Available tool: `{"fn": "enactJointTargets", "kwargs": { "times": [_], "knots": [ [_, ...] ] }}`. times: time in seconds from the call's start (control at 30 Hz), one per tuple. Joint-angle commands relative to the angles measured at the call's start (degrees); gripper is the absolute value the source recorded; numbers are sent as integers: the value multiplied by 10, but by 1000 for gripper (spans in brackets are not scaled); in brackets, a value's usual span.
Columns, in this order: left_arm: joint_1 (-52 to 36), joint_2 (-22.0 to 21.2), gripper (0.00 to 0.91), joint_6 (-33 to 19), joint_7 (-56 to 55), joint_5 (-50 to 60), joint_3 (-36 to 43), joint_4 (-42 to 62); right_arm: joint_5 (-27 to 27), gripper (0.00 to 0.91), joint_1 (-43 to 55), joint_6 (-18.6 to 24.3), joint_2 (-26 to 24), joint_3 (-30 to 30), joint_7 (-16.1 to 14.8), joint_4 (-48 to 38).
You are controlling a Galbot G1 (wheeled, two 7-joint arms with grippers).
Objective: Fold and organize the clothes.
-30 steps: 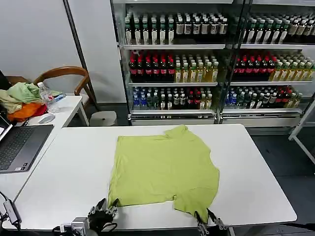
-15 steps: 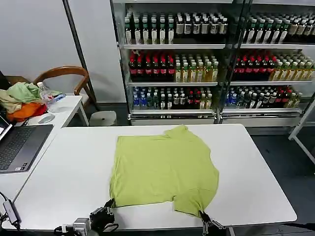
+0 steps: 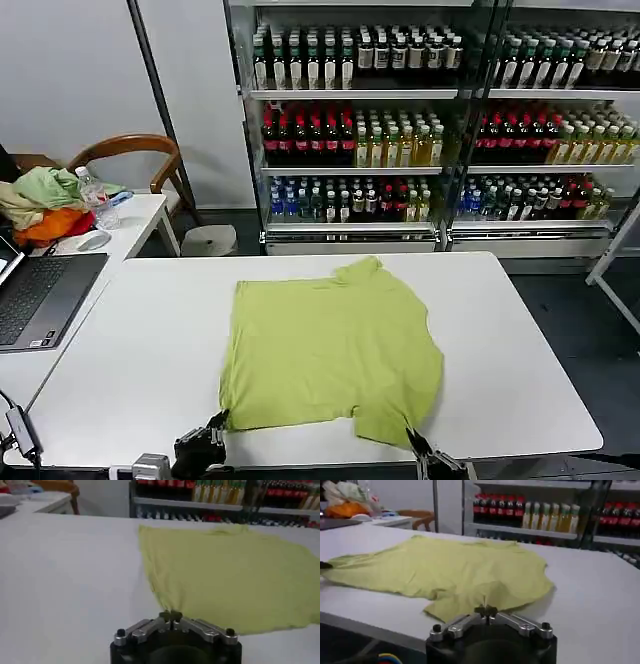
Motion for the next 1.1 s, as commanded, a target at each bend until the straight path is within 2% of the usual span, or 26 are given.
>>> {"fn": "enactJointTargets", "kwargs": {
  "times": [0.03, 0.33, 0.5, 0.6, 0.73, 0.9, 1.1],
  "knots": [
    [43, 4, 40, -6, 8, 3, -15, -34, -14, 0, -63, 16, -7, 21, -3, 52],
    [102, 22, 40, -2, 3, 17, -41, -93, -13, 0, -75, 3, -18, 33, -2, 114],
    [102, 43, 40, 9, 3, -3, -76, -107, 7, 0, -12, -11, -27, 25, -2, 94],
    [77, 49, 40, 9, 4, -6, -77, -84, 27, 0, 58, -32, -28, 21, -5, 65],
    [-7, 59, 40, -1, 21, -63, -81, -30, 45, 0, 138, -66, -28, 6, -5, 30],
    [-95, 58, 40, -5, 41, -88, -62, 38, 64, 0, 186, -74, -31, 10, -4, -27],
    [-143, 52, 40, -16, 60, -111, -51, 96, 76, 0, 234, -77, -23, -2, -11, -76]
  ]
}}
